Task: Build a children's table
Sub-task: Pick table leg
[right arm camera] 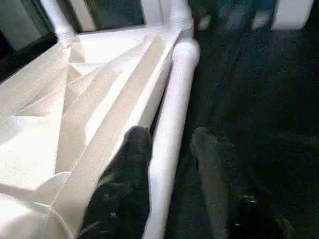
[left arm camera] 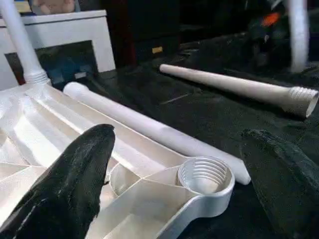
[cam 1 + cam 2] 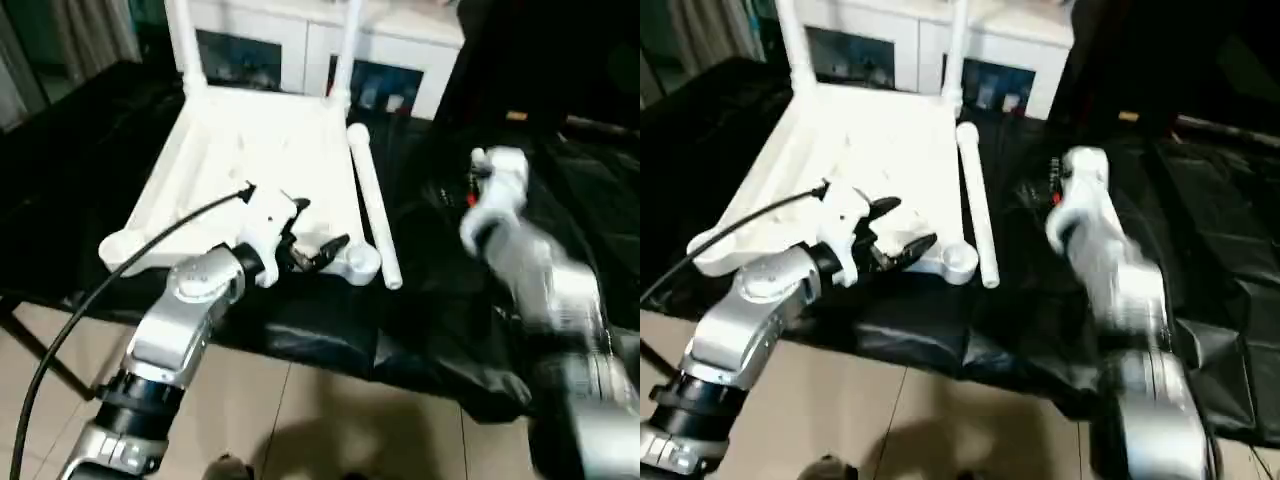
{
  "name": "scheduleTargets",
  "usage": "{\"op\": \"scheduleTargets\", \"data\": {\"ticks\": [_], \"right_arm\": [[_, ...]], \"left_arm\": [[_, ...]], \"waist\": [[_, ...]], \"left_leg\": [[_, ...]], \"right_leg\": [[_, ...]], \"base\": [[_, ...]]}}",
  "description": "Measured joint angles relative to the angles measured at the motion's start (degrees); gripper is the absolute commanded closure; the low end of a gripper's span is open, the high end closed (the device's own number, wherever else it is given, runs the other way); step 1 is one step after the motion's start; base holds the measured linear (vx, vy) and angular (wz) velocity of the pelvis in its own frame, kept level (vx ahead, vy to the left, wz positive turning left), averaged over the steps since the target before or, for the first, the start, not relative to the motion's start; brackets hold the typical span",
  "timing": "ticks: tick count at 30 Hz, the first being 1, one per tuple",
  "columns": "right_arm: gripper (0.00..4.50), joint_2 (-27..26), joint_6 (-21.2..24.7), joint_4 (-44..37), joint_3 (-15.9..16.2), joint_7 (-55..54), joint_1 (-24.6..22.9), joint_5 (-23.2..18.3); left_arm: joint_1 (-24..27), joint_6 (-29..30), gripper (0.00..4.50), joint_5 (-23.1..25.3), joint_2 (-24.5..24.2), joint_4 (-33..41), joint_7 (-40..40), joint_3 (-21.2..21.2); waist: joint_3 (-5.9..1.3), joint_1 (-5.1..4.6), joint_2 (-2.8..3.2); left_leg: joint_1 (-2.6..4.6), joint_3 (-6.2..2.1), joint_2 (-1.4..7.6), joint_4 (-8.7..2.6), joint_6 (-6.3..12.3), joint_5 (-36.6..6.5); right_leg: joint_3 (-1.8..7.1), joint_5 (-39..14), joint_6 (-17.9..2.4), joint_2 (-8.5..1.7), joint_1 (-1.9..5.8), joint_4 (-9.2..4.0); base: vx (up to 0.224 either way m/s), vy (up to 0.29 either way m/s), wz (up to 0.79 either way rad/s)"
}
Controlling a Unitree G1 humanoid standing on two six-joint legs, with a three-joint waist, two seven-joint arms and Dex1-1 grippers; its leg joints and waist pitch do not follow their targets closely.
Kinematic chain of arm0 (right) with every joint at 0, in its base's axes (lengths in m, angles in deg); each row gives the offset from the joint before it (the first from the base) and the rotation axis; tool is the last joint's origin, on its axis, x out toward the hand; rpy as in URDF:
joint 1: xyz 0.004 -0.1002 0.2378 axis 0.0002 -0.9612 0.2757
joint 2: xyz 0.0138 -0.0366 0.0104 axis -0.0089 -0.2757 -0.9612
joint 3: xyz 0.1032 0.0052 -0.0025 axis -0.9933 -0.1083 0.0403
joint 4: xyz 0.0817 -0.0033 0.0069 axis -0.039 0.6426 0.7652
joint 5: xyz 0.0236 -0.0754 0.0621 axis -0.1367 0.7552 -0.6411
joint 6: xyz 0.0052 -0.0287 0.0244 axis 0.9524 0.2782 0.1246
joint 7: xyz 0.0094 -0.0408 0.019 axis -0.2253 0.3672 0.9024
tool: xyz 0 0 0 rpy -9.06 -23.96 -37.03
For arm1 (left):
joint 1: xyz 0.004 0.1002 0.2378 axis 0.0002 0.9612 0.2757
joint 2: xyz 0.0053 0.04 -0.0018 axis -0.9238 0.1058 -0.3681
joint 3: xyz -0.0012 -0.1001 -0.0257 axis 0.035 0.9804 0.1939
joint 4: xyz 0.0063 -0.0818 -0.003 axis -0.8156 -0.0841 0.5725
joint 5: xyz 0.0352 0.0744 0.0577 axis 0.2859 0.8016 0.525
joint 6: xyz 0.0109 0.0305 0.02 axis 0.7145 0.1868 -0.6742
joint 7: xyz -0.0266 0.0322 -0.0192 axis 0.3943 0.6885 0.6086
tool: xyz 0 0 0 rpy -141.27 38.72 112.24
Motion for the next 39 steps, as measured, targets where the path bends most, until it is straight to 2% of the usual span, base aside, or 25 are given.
{"op": "scheduleTargets", "data": {"ticks": [6,9,11,13,16,20,26,29,34,39], "right_arm": [[2.2,0.15,-1.15,15.44,0.34,0.92,7.74,2.11],[1.9,0.3,-1.73,20.25,1.52,3.44,10.81,3.59],[1.84,0.29,-1.87,22.42,2.84,5.03,11.62,4.78],[1.56,0.24,-2.26,23.3,3.96,5.66,11.61,5.85],[1.42,0.24,-3.06,24.87,6.77,5.53,11.61,8.81],[1.42,0.24,-3.75,28.15,10.24,4.11,11.55,13.71],[1.42,0.24,-2.61,28.96,11.87,1.13,12.81,15.94],[1.42,0.22,0.25,29.53,10.76,1.05,12.95,15.52],[1.86,0.15,3.11,31.79,9.74,1.95,12.68,15.26],[2.32,-0.09,4.22,31.87,7.17,2.41,12.65,13.41]], "left_arm": [[1.39,0.03,0.0,1.14,-0.68,1.97,-0.64,-0.18],[2.42,0.37,0.0,1.78,-0.56,3.06,-1.32,-0.64],[3.41,0.73,0.0,1.95,-0.36,4.51,-1.36,-1.15],[3.88,0.91,0.0,2.19,-0.44,4.88,-1.4,-1.2],[3.97,1.26,0.0,2.26,-0.47,4.91,-1.8,-1.17],[4.03,1.4,0.0,2.87,-0.85,5.54,-1.65,-1.89],[4.08,1.98,0.0,3.3,-1.02,6.09,-1.11,-2.65],[4.07,1.98,0.0,3.4,-1.02,6.09,-1.1,-2.78],[4.1,2.05,0.0,3.52,-1.07,6.18,-1.14,-3.07],[5.02,2.92,0.0,3.29,-1.04,8.03,-0.47,-3.37]], "waist": [[0.04,-0.13,-0.08],[0.01,-0.16,-0.76],[-0.03,-0.22,-1.08],[-0.03,-0.12,-1.16],[-0.04,-0.04,-1.17],[-0.02,-0.14,-1.17],[-0.03,-1.16,-1.17],[-0.06,-1.32,-1.22],[-0.06,-1.27,-1.22],[-0.06,-1.22,-1.19]], "left_leg": [[-0.34,0.09,0.0,0.18,0.13,0.09],[-0.4,0.11,0.03,0.13,0.14,0.09],[-0.43,0.11,0.02,0.14,0.14,0.09],[-0.47,0.12,0.01,0.16,0.14,0.09],[-0.47,0.13,0.0,0.16,0.14,0.09],[-0.48,0.12,0.0,0.14,0.13,0.09],[-0.43,0.09,0.0,0.13,0.13,0.09],[-0.41,0.08,0.0,0.13,0.13,0.09],[-0.49,0.09,0.0,0.13,0.13,0.09],[-0.5,0.1,0.0,0.12,0.13,0.09]], "right_leg": [[0.05,-0.04,-0.01,-0.1,-0.3,0.22],[0.03,-0.11,0.0,-0.09,-0.41,0.25],[0.04,-0.15,0.01,-0.09,-0.43,0.24],[0.05,-0.16,0.03,-0.11,-0.43,0.21],[0.05,-0.16,0.03,-0.14,-0.42,0.21],[0.05,-0.17,0.05,-0.13,-0.48,0.23],[0.04,-0.17,0.05,-0.12,-0.49,0.28],[0.03,-0.17,0.05,-0.12,-0.48,0.28],[0.04,-0.17,0.04,-0.12,-0.57,0.33],[0.05,-0.16,0.02,-0.12,-0.63,0.35]], "base": [[0.0,0.0,0.0],[0.0,0.0,0.0],[0.0,0.0,0.0],[0.0,0.0,0.0],[0.0,0.0,0.0],[0.0,0.0,0.0],[0.0,0.0,0.0],[0.0,0.0,0.0],[0.0,0.0,0.0],[0.0,0.0,0.0]]}}
